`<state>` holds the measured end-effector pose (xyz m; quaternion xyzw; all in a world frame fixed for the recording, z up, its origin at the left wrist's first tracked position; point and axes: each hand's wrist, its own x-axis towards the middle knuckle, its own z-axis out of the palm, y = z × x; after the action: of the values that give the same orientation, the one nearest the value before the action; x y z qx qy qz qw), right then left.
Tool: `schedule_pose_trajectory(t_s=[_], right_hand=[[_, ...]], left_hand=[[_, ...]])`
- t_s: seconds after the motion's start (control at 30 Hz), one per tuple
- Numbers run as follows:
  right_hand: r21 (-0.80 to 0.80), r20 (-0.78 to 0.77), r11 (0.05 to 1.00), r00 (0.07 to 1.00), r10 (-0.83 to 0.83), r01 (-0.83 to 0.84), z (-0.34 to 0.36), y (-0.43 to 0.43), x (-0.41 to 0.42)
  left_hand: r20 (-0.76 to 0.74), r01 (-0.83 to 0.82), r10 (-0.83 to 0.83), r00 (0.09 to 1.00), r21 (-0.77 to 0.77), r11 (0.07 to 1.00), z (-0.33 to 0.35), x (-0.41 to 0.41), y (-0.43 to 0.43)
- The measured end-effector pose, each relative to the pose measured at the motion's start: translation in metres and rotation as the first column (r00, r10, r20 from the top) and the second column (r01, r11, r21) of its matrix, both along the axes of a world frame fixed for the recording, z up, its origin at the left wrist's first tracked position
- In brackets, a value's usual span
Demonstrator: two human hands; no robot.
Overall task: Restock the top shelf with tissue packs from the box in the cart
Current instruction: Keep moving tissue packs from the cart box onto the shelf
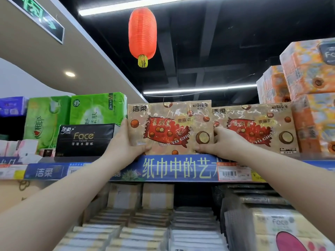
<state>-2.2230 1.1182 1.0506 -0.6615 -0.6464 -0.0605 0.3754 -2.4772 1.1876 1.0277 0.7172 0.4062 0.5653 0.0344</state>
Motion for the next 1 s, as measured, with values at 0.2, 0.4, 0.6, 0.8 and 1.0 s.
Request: schedule_pose_trajectory(t_s=[0.2, 0.4, 0.6, 0.8, 1.0], right_hand=[[0.025, 0.030, 0.999, 0.999, 0.021, -0.022, 0.000, -0.001, -0.001], [-0.017, -0.012, 0.996, 0.996, 0.091, -0.092, 0.002, -0.006, 0.002], [0.026, 0.043, 0.999, 0.999, 0.023, -0.024, -0.002, -0.005, 0.000], [0.001, 0.058, 1.000, 0.998, 0.015, -0.015, 0.000, -0.010, -0.002], [0.139, 0.112, 0.986, 0.988, -0.109, 0.093, 0.004, -0.020, 0.000]], left_hand=[[0.008, -0.020, 0.019, 1.000, 0.064, 0.998, -0.002, 0.002, -0.002], [0.001, -0.002, 0.002, 1.000, 0.111, 0.994, -0.003, 0.008, -0.004], [-0.015, -0.022, 0.024, 1.000, 0.117, 0.993, -0.003, 0.010, -0.003], [-0.030, -0.052, 0.055, 0.998, 0.102, 0.993, -0.003, 0.013, -0.008], [-0.061, -0.175, 0.183, 0.981, 0.112, 0.978, -0.004, 0.014, -0.021]])
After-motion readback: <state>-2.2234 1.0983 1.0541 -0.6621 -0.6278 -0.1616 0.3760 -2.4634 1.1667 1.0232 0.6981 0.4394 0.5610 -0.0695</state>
